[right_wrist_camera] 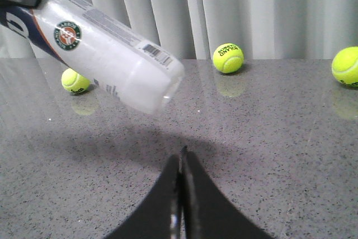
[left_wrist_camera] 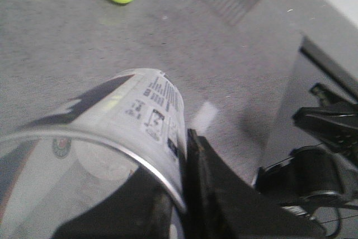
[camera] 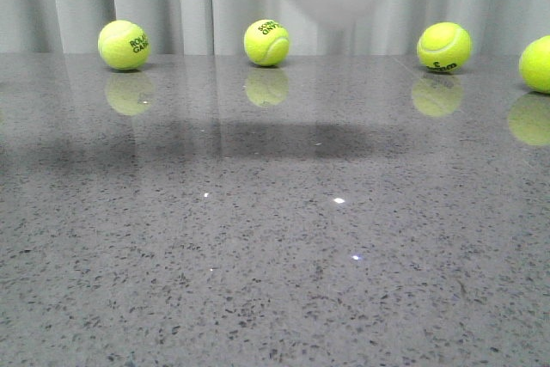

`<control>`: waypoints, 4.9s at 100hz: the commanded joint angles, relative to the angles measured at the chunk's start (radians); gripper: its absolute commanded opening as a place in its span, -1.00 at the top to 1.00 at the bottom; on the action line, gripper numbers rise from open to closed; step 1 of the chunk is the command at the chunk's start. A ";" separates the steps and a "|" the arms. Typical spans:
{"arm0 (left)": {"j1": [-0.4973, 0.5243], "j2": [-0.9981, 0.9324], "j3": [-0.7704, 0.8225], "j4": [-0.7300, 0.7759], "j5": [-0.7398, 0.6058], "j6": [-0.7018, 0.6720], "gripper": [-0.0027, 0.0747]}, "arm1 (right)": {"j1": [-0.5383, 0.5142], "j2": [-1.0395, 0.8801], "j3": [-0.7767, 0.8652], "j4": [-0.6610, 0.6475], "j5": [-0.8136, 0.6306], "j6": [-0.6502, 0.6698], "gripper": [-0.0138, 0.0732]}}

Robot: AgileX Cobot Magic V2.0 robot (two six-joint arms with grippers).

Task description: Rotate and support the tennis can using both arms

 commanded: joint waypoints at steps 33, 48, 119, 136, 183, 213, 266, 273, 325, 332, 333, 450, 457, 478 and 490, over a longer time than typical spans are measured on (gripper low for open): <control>-0.262 0.035 -0.227 0.679 0.091 -0.398 0.98 | -0.005 0.009 -0.025 0.000 -0.087 -0.003 0.82; -0.300 0.098 -0.227 0.688 0.091 -0.397 0.98 | -0.005 0.009 -0.025 0.000 -0.087 -0.003 0.82; -0.300 0.209 -0.333 0.647 0.031 -0.368 0.01 | -0.005 0.009 -0.025 0.000 -0.087 -0.003 0.82; -0.300 0.286 -0.410 0.627 0.030 -0.368 -0.16 | -0.005 0.009 -0.025 0.000 -0.087 -0.003 0.82; -0.305 0.306 -0.514 0.624 -0.093 -0.368 -0.11 | -0.005 0.009 -0.025 0.000 -0.087 -0.003 0.82; -0.347 0.202 -0.468 0.718 -0.194 -0.368 0.98 | -0.005 0.009 -0.025 0.000 -0.087 -0.003 0.82; -0.360 -0.253 0.267 0.719 -0.696 -0.368 0.98 | -0.005 0.009 -0.025 0.000 -0.087 -0.003 0.82; -0.360 -0.320 0.372 0.719 -0.746 -0.368 0.98 | -0.005 0.009 -0.025 0.000 -0.087 -0.003 0.82; -0.044 -0.728 0.796 0.786 -0.812 -0.390 0.98 | -0.005 0.009 -0.025 0.000 -0.087 -0.003 0.82; 0.018 -0.773 0.822 0.788 -0.812 -0.390 0.98 | -0.005 0.009 -0.025 0.000 -0.087 -0.003 0.82; 0.024 -0.777 0.827 0.788 -0.812 -0.390 0.98 | -0.005 0.009 -0.025 0.000 -0.087 -0.003 0.82; 0.286 -1.414 1.520 0.945 -1.122 -0.610 0.98 | -0.005 0.009 -0.025 0.000 -0.086 -0.003 0.82; 0.286 -1.414 1.520 0.945 -1.122 -0.610 0.98 | -0.005 0.009 -0.025 0.000 -0.086 -0.003 0.82; 0.286 -1.414 1.520 0.945 -1.122 -0.610 0.98 | -0.005 0.009 -0.025 0.000 -0.086 -0.003 0.82; 0.286 -1.414 1.520 0.945 -1.122 -0.610 0.98 | -0.005 0.009 -0.025 0.000 -0.086 -0.003 0.82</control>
